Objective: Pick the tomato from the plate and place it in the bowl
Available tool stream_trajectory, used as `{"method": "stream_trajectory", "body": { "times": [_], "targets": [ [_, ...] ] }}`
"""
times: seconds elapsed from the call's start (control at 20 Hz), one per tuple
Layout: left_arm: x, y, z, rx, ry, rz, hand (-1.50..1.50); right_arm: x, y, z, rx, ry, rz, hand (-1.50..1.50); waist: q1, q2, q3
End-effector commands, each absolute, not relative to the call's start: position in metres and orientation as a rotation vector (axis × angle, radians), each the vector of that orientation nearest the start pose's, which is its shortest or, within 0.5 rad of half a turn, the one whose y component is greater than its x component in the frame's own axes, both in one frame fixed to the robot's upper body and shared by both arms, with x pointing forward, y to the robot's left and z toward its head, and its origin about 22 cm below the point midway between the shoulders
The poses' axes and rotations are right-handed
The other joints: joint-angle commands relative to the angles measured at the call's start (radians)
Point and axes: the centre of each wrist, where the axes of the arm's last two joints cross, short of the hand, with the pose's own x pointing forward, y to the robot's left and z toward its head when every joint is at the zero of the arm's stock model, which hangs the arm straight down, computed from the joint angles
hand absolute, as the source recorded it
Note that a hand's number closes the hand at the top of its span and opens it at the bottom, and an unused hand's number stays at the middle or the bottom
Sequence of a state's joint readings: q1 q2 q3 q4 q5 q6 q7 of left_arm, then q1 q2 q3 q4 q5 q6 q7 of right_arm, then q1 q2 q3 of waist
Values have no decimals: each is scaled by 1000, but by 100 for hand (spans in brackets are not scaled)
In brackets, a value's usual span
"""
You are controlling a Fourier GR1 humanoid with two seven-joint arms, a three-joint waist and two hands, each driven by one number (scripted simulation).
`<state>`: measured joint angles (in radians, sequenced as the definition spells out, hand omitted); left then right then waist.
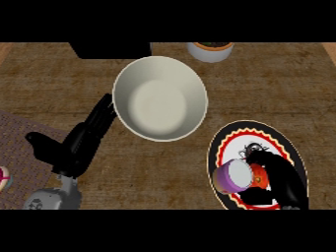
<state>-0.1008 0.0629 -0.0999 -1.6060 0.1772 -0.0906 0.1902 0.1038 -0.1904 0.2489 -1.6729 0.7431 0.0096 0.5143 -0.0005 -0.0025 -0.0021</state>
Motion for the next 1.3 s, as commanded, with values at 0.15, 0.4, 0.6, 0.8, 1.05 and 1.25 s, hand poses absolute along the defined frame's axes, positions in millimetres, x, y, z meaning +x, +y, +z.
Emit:
{"method": "stream_trajectory", "body": {
  "times": [0.15, 0.4, 0.6, 0.8, 1.05, 1.25],
  "targets": [
    [260, 208, 32, -265, -1484, -142, 0, 211, -128, 20, -710, -1108, 904, 150, 18, 2, 1],
    [272, 189, 37, -334, -1476, -192, 0, 188, -36, 35, -645, -1214, 1246, 150, 89, 11, -2],
    [271, 185, 28, -315, -1476, -184, 0, 165, -2, 59, -750, -1219, 1269, 150, 56, 4, -1],
    [273, 192, 32, -283, -1503, -168, 0, 171, 11, 96, -838, -1264, 1169, 150, 51, 2, 0],
    [275, 201, 28, -285, -1479, -146, 0, 149, 12, 134, -799, -1410, 1054, 150, 28, -5, -1],
    [277, 193, 24, -287, -1455, -138, 0, 147, 9, 165, -877, -1541, 942, 150, 8, -15, -3]
  ]
}}
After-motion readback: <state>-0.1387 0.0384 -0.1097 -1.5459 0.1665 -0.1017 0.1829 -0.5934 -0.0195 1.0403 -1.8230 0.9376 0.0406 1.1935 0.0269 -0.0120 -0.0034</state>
